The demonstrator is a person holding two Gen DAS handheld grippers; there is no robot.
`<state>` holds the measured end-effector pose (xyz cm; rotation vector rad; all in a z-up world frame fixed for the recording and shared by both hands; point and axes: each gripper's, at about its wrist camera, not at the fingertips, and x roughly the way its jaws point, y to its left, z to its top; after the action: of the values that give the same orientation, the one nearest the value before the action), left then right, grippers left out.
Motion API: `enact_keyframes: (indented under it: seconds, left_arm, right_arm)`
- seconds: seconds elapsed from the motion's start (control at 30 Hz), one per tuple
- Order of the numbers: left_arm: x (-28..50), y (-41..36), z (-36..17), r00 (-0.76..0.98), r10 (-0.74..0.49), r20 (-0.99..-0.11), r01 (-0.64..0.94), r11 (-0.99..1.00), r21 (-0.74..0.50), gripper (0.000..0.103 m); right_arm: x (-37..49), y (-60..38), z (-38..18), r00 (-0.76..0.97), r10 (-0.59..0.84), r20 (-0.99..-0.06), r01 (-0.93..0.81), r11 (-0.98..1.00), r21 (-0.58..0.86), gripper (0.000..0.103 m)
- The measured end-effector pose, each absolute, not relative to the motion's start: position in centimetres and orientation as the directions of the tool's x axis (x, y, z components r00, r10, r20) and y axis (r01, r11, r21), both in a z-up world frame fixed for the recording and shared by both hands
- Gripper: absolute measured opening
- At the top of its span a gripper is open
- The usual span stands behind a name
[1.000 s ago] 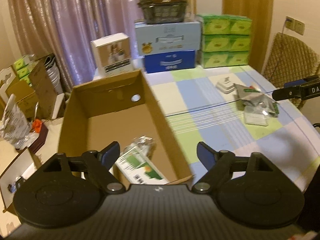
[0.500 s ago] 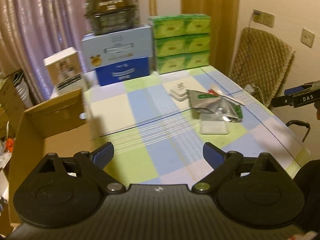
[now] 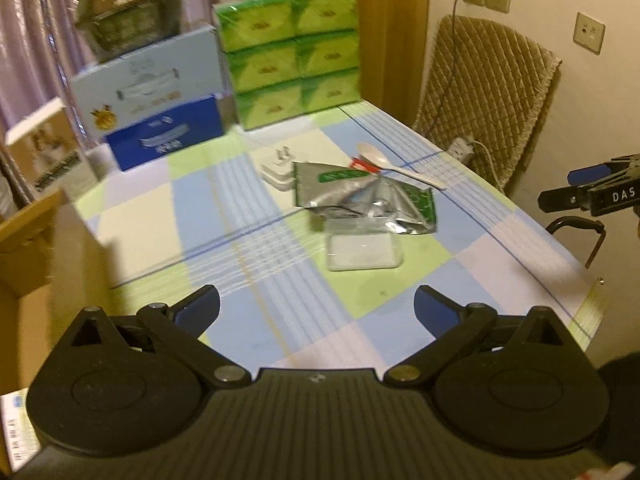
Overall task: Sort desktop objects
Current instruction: 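Return both tools to the table toward the foil pouch and plastic tray, then grasp the clear plastic tray with the left tool while the right tool grasps the silver foil pouch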
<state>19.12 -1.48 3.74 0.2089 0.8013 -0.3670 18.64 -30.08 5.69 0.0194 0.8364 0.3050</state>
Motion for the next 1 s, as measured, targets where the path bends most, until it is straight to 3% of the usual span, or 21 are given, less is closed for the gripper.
enact_keyframes:
  seconds: [1.0]
  left_arm:
    - [30.9, -8.6, -8.1, 0.563, -0.290, -0.774, 0.393, 0.918, -0.058, 0.101]
  right_arm:
    - [25.7, -27.8, -3.6, 0.541, 0.307, -0.783, -0.491, 0.871, 0.002, 0.096]
